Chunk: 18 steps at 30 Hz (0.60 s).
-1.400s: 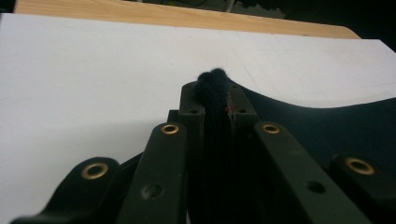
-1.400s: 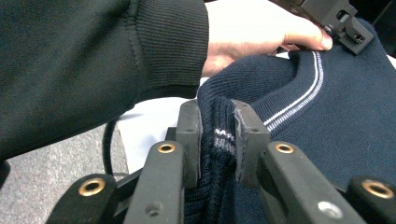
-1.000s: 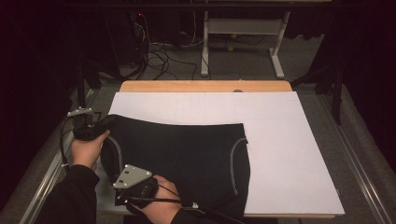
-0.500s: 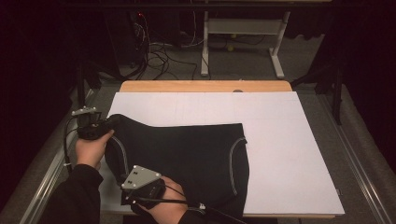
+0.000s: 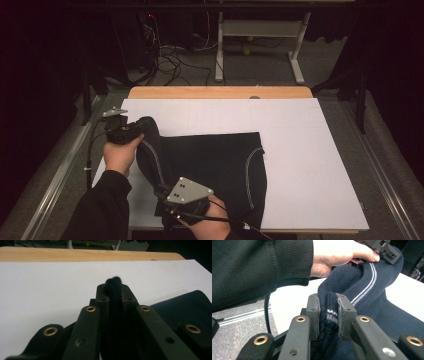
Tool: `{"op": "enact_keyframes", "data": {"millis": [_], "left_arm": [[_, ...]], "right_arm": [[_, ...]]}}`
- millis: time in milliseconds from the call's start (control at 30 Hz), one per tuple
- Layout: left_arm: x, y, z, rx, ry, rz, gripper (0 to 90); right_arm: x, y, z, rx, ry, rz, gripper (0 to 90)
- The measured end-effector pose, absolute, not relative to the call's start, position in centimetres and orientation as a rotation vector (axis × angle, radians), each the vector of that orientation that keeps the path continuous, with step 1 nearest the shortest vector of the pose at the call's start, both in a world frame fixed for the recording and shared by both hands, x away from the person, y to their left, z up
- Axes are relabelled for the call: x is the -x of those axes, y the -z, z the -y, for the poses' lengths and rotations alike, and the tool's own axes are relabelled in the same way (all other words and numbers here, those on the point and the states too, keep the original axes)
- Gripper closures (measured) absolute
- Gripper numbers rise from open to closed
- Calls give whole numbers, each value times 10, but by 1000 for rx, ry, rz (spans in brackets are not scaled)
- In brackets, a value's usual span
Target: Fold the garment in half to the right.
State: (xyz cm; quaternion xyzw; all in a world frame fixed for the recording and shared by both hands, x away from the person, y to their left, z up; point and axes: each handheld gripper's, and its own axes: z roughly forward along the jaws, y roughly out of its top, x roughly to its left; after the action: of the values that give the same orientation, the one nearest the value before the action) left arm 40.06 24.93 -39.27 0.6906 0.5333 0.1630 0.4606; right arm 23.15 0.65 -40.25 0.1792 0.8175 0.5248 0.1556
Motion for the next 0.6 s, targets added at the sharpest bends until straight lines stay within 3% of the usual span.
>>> {"op": "enact_keyframes", "data": {"millis": [600], "left_arm": [[-410, 390, -169, -1762, -416, -1228, 765]], "right_arm": [[-229, 421, 69, -643, -1469, -2280, 757]]}}
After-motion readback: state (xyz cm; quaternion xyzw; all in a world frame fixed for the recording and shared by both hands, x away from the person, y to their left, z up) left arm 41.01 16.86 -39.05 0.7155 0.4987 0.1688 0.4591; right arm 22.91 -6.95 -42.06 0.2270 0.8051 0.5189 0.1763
